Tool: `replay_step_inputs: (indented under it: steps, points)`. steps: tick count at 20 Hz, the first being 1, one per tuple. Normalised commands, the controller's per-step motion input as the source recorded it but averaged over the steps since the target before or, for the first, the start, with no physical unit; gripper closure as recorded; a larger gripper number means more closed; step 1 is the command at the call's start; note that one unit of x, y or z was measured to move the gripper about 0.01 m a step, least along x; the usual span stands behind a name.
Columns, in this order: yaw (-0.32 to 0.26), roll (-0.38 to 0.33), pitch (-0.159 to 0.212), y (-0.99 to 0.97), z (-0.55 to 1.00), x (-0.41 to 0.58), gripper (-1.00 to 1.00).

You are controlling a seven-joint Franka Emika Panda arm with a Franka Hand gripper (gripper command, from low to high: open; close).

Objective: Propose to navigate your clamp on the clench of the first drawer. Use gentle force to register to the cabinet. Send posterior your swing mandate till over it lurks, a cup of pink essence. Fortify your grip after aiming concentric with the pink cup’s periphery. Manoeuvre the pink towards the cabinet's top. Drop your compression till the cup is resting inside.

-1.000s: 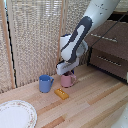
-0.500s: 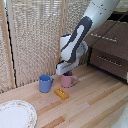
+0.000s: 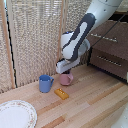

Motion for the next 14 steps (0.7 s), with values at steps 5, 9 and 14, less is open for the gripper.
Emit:
replay_step_inputs:
  steps: [5,9,14]
  points:
    - [-0.3,-0.03,-0.023,0.07,0.89,0.009,1.0]
    - [-0.325,-0.045,-0.027,0.09,0.85,0.0,1.0]
    - [-0.342,-0.016,-0.026,0.03,0.81,0.0,1.0]
